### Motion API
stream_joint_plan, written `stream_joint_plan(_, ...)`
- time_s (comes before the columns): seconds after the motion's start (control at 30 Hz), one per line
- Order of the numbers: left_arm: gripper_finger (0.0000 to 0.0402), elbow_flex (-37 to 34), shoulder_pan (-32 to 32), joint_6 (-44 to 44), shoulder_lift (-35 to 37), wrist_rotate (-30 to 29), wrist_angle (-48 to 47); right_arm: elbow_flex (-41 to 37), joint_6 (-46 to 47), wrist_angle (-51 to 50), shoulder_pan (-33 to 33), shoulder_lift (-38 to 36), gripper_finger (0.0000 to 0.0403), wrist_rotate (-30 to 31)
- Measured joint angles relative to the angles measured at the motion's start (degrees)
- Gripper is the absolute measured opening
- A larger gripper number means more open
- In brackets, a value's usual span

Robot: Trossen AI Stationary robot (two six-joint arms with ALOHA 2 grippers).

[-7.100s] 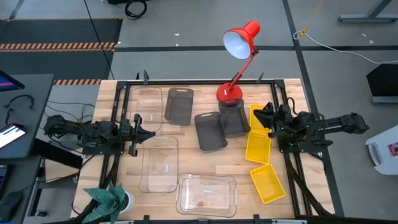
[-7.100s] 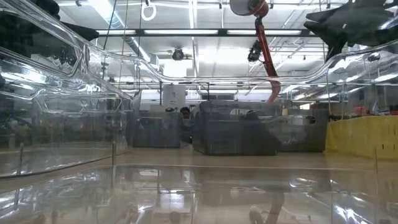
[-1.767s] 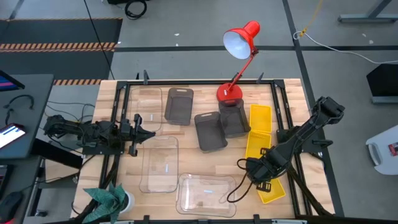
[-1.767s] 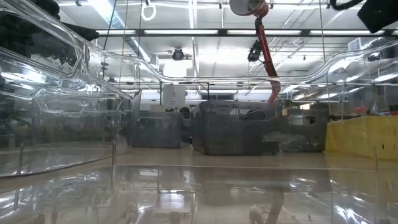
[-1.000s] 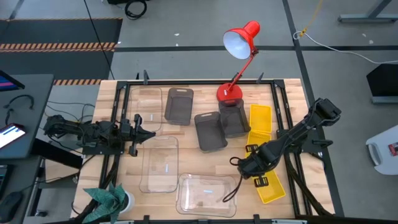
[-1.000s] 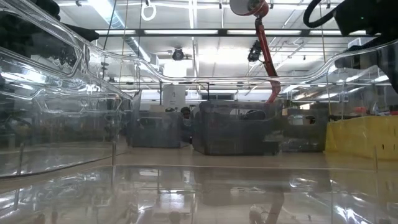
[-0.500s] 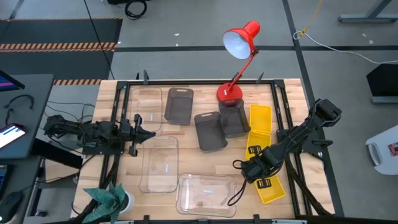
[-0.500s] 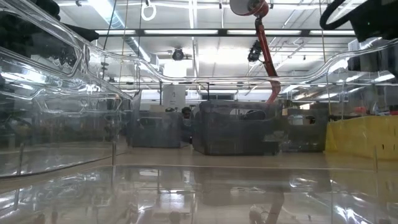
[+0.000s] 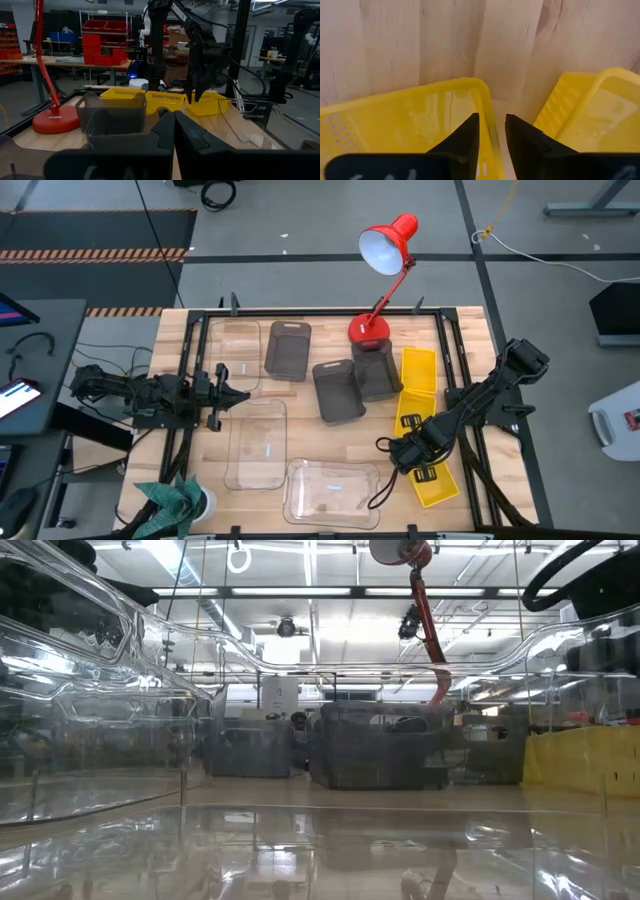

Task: Stack baskets by color
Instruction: Stack the bottom yellow bin on the middle yellow bin

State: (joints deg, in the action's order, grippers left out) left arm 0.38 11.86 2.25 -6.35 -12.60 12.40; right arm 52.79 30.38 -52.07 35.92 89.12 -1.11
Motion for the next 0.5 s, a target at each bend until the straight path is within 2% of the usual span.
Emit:
stream_joint_plan(0.3,0.0009,0.00,0.00,0.02,0.00,-0.01,0.00,-0.74,0.09,2.08,0.02,0.00,0.0015,-2.54)
stream_joint_plan(0.5,0.0009,0.00,0.00,0.02,0.00,-0.01,0.00,-0.43,0.94,1.80,0.01,0.00,0.0021,-3.88)
